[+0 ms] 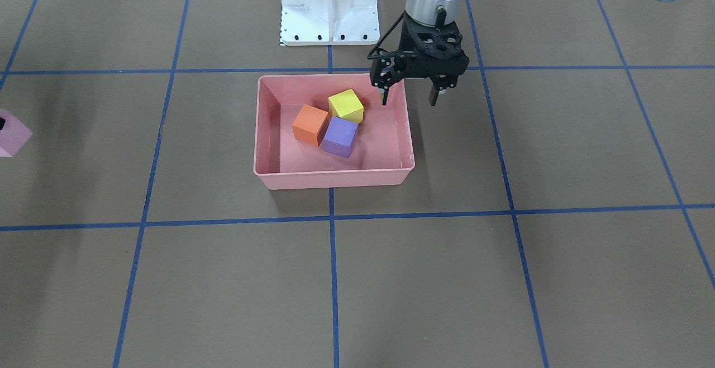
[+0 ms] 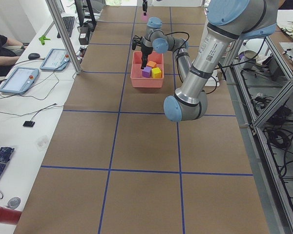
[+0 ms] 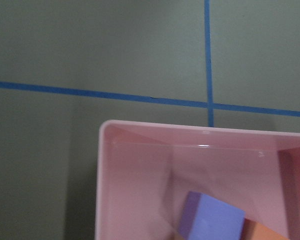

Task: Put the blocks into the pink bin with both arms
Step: 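Withdraw the left gripper while the right gripper grasps the pink cube, then carry the pink cube into the bin and release it with the right gripper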

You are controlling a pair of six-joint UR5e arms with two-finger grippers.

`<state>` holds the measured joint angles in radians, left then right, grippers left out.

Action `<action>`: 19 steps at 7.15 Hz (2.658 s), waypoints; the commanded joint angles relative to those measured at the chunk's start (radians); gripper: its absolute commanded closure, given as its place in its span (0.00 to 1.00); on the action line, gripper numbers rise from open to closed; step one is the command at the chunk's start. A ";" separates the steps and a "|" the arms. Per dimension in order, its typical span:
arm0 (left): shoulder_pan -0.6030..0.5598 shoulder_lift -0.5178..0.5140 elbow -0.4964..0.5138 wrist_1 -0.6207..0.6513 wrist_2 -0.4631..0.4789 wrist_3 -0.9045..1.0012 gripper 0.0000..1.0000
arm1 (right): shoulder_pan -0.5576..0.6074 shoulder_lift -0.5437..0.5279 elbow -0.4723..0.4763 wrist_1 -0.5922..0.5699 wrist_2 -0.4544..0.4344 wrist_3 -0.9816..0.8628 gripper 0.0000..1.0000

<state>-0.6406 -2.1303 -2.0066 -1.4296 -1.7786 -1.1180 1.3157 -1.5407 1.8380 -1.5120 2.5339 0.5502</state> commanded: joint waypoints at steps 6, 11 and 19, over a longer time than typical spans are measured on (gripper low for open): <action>-0.458 0.339 0.234 -0.342 -0.267 0.695 0.00 | -0.382 0.680 -0.023 -0.160 -0.156 0.632 1.00; -0.574 0.351 0.289 -0.344 -0.308 0.882 0.00 | -0.806 0.844 -0.225 0.055 -0.584 0.826 1.00; -0.599 0.429 0.273 -0.342 -0.306 0.886 0.00 | -0.810 0.893 -0.185 -0.049 -0.583 0.857 0.01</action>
<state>-1.2285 -1.7111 -1.7323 -1.7753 -2.0776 -0.2348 0.4885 -0.6425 1.5944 -1.4763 1.9457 1.4123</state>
